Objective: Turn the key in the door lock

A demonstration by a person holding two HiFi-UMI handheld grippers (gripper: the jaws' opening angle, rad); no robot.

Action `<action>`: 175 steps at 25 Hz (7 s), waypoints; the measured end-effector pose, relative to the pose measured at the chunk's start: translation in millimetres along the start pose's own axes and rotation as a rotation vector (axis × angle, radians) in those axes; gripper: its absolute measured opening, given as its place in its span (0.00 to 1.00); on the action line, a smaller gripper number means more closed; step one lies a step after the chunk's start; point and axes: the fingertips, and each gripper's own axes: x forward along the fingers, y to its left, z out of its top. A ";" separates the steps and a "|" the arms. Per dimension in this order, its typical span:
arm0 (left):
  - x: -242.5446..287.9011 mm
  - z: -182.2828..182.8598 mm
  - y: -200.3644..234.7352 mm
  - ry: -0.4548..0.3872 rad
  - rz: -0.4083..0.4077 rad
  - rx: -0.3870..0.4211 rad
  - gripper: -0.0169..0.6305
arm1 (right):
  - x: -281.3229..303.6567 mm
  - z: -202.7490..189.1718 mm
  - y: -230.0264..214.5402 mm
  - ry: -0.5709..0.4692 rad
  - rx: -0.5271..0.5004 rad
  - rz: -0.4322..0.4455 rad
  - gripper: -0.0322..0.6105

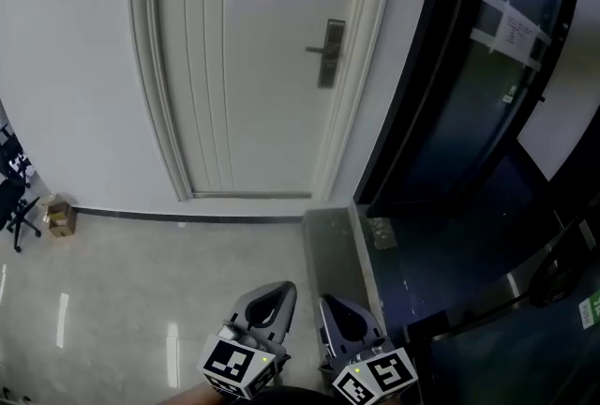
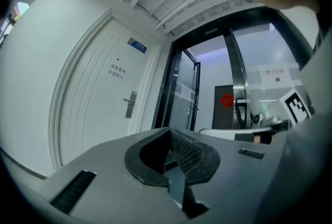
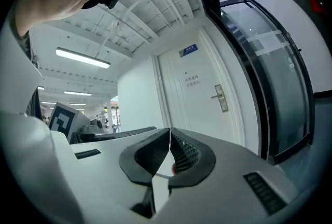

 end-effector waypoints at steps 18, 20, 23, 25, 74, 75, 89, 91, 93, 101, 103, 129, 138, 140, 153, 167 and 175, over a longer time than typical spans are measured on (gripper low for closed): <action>117.5 1.6 96.8 0.032 -0.029 0.017 0.03 | 142.4 -1.1 -75.2 0.018 0.017 0.013 0.07; 139.2 4.9 106.2 0.027 -0.017 0.024 0.03 | 160.3 2.5 -92.8 0.017 0.018 0.028 0.07; 173.5 11.3 118.0 0.025 0.000 0.027 0.03 | 187.3 14.0 -118.9 0.016 0.020 0.054 0.07; 198.7 15.7 124.1 0.027 0.010 0.025 0.03 | 203.3 24.2 -137.5 0.016 0.015 0.069 0.07; 570.4 55.9 338.8 0.007 -0.065 0.048 0.03 | 531.8 79.2 -406.0 0.019 -0.171 -0.066 0.07; 575.5 55.7 344.0 0.008 -0.071 0.047 0.03 | 540.1 79.9 -414.5 0.019 -0.174 -0.080 0.07; 601.9 47.4 391.3 0.047 -0.113 0.011 0.03 | 636.8 65.9 -555.6 -0.101 0.947 -0.096 0.17; 603.3 46.8 395.0 0.048 -0.116 0.009 0.03 | 646.7 67.9 -565.9 -0.154 1.060 -0.095 0.20; 604.2 46.9 399.3 0.047 -0.115 0.003 0.03 | 655.5 71.8 -574.9 -0.195 1.123 -0.100 0.21; 608.8 46.0 415.1 0.056 -0.102 -0.009 0.03 | 684.7 77.9 -587.4 -0.239 1.199 -0.089 0.23; 609.6 46.0 416.9 0.057 -0.100 -0.008 0.03 | 691.1 76.2 -588.6 -0.228 1.218 -0.084 0.23; 609.2 44.7 400.6 0.053 -0.126 -0.016 0.03 | 679.9 78.6 -576.6 -0.240 1.307 -0.132 0.08; 602.0 42.1 386.3 0.057 -0.136 -0.023 0.03 | 654.9 71.9 -559.8 -0.208 1.277 -0.120 0.08; 600.4 40.0 381.4 0.061 -0.137 -0.027 0.03 | 646.8 70.7 -554.7 -0.208 1.276 -0.110 0.08; 564.5 37.4 315.5 0.061 -0.113 -0.002 0.03 | 570.1 64.7 -514.7 -0.195 1.309 -0.029 0.08; 511.6 39.5 241.0 0.040 -0.079 0.037 0.03 | 490.9 58.1 -469.9 -0.146 1.298 0.035 0.08; 483.1 41.3 220.3 0.024 -0.061 0.055 0.03 | 465.9 55.6 -446.6 -0.136 1.299 0.064 0.08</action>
